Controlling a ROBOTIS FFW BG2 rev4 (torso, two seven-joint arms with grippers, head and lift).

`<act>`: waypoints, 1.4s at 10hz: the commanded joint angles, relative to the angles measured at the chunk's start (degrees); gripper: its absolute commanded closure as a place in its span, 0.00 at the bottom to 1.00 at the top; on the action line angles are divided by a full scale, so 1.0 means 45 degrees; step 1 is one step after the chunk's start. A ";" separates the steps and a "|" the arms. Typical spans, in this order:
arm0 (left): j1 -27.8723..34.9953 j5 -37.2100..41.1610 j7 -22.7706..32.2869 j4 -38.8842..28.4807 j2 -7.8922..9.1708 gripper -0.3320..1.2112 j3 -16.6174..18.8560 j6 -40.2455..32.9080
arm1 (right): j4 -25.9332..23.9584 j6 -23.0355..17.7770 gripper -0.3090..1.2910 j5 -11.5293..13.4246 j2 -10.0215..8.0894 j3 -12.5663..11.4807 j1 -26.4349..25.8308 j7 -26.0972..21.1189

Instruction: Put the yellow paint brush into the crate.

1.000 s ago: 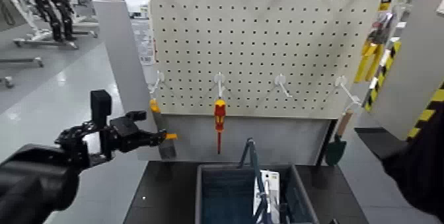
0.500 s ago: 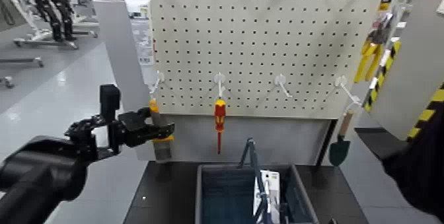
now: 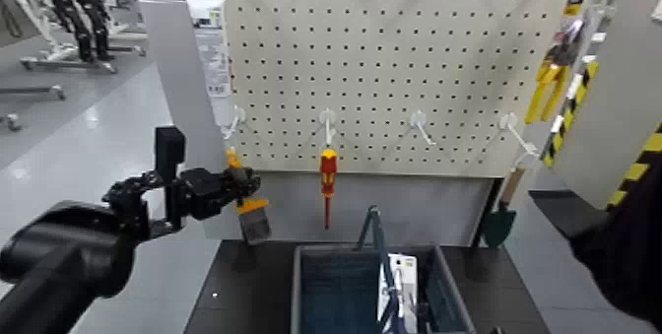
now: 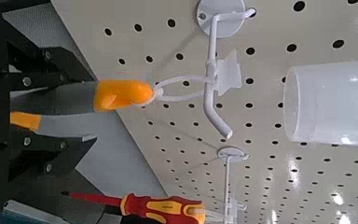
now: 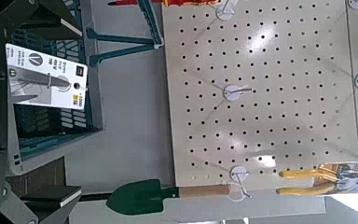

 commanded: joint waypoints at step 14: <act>0.3274 0.0048 0.0547 -0.5275 -0.0860 0.98 0.2576 0.1426 | -0.0020 0.0020 0.28 -0.0020 -0.0017 -0.0038 0.0020 0.0019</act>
